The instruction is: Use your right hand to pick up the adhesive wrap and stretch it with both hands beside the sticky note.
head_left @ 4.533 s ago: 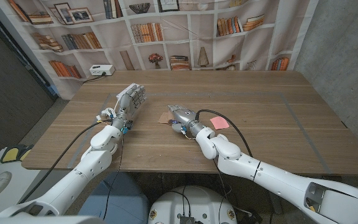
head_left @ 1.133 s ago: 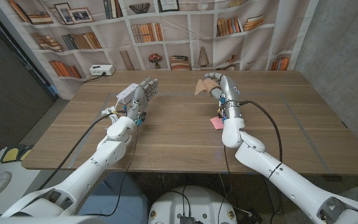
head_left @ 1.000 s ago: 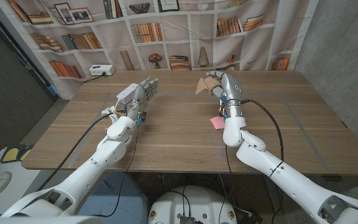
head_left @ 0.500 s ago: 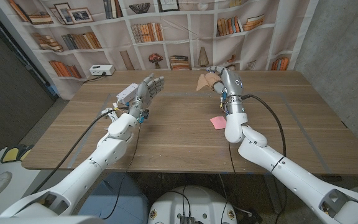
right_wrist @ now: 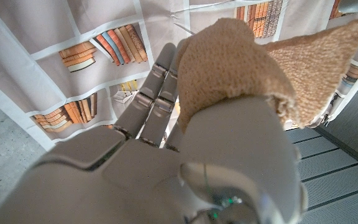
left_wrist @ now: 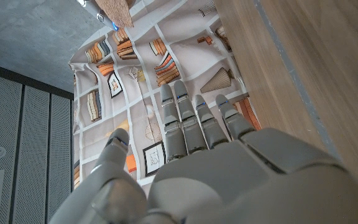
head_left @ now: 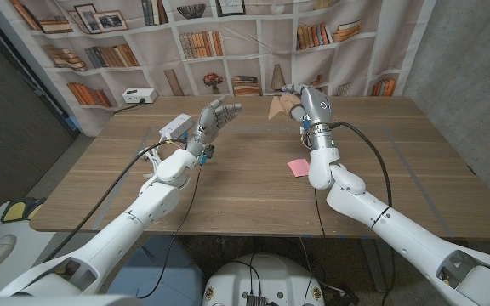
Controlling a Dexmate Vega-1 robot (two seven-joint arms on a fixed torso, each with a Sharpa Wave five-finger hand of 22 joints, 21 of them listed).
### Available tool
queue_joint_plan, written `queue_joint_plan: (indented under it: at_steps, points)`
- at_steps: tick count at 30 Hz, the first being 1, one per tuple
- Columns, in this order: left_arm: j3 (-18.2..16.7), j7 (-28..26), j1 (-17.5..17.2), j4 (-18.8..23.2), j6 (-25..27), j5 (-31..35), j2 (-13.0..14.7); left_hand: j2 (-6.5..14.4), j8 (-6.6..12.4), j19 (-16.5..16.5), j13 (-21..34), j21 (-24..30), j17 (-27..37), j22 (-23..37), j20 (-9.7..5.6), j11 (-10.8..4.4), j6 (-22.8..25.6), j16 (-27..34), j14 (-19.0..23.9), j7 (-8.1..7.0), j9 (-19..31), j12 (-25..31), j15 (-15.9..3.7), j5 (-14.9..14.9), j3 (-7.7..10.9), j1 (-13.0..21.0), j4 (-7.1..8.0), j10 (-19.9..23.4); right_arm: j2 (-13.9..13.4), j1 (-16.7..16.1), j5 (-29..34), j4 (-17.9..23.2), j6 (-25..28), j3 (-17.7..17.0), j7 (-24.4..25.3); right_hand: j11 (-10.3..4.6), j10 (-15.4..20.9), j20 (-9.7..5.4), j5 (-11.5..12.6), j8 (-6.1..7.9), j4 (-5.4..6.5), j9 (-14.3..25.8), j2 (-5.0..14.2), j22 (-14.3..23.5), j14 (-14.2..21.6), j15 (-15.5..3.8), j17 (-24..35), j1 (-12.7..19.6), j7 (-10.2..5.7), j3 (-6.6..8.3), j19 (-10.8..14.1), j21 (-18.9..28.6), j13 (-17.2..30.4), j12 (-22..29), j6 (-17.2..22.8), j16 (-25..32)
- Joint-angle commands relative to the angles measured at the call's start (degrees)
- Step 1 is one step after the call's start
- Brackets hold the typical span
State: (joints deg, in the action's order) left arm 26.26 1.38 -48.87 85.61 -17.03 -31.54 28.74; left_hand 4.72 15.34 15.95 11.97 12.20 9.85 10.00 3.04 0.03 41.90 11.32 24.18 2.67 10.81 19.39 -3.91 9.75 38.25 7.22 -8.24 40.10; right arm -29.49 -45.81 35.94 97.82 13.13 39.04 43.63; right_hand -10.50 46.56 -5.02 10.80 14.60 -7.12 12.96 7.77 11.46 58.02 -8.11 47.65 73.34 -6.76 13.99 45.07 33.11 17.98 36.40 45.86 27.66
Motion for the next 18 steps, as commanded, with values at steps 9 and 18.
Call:
queue_joint_plan:
  at_steps: [9,18]
  points:
    - [2.4,5.3,2.5,-1.6,0.1,-0.8,-1.3,-0.1,-1.45,-0.3,0.2,-0.5,0.1,0.2,-2.78,0.55,-1.0,-0.6,-0.6,0.77,0.2,-1.3,-0.18,0.3,0.22,1.1,-0.28,-1.0,-0.2,0.6,1.2,0.9,0.9,0.0,0.1,0.20,-0.9,-1.49,0.3,-0.98,-0.55,0.3,0.05,0.0,-0.1,-5.50,-0.2,-1.2,0.14,0.13,-1.1,1.1,5.1,4.2,-0.5,-2.8]
    - [2.6,6.6,3.6,-3.4,-0.9,-0.9,-2.0,-0.1,-1.74,-0.6,0.2,-0.7,0.1,0.2,-2.32,0.76,-1.2,-0.8,-1.2,0.70,0.2,-1.6,0.07,0.2,0.16,1.1,-0.22,-1.3,-0.3,0.7,1.7,1.3,0.9,0.2,-0.1,0.84,-4.1,-0.85,0.4,-2.75,-0.84,0.0,-0.77,-0.5,-2.4,-5.64,-3.6,-2.7,0.87,-0.32,-2.9,1.3,3.4,1.2,-4.6,-8.0]
